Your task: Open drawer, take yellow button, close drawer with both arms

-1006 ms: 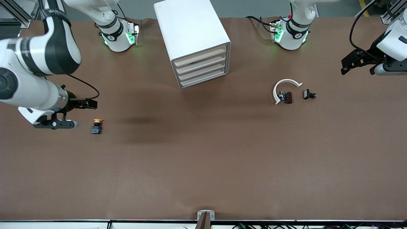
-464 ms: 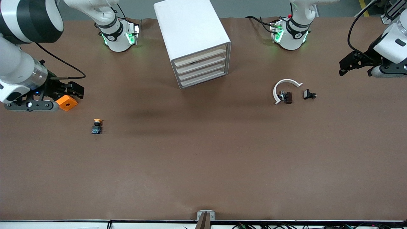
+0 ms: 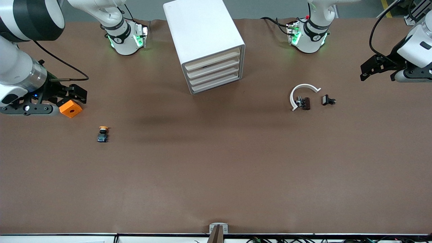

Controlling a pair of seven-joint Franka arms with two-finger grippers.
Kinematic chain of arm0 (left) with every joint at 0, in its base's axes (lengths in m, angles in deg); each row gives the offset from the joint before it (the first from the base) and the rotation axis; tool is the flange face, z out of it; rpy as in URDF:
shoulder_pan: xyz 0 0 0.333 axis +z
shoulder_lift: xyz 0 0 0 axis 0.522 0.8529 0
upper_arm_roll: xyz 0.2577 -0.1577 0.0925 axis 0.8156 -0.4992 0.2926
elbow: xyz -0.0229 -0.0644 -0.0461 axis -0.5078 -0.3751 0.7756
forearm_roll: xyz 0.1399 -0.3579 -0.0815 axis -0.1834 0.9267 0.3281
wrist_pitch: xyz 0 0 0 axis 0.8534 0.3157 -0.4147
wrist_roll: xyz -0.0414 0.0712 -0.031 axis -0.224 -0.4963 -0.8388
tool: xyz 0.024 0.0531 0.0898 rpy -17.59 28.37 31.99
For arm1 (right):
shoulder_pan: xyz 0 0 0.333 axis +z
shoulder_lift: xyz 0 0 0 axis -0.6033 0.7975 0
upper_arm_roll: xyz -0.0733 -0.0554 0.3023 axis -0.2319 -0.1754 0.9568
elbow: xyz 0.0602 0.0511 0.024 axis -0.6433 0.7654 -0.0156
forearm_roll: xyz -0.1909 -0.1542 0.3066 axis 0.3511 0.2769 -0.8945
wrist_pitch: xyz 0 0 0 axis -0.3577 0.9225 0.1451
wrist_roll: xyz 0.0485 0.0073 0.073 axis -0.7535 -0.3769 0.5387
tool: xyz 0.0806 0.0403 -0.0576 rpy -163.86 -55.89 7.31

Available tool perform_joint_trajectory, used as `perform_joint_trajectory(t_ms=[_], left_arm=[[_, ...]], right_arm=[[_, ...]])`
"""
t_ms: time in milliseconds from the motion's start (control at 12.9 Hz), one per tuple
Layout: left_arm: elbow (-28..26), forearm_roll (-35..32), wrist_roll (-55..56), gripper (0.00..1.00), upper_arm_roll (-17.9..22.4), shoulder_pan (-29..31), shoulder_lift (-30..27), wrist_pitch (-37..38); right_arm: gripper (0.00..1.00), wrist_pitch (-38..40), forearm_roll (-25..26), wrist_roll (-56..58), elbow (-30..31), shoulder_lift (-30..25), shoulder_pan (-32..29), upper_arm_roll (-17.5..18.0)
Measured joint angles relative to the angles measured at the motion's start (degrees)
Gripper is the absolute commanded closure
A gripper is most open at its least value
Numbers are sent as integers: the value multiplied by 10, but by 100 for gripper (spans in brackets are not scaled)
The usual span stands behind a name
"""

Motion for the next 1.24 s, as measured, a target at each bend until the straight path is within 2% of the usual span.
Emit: perform_joint_trajectory(t_ms=[774, 851, 1084, 1238], left_arm=[[0, 0, 0, 0, 0, 0, 0, 0], [-1, 0, 0, 0, 0, 0, 0, 0], [-1, 0, 0, 0, 0, 0, 0, 0], [-1, 0, 0, 0, 0, 0, 0, 0]], right_arm=[[0, 0, 0, 16, -15, 0, -5, -3], [0, 0, 0, 17, -15, 0, -15, 2], [0, 0, 0, 20, -15, 0, -82, 62], [0, 0, 0, 20, -15, 0, -94, 73]])
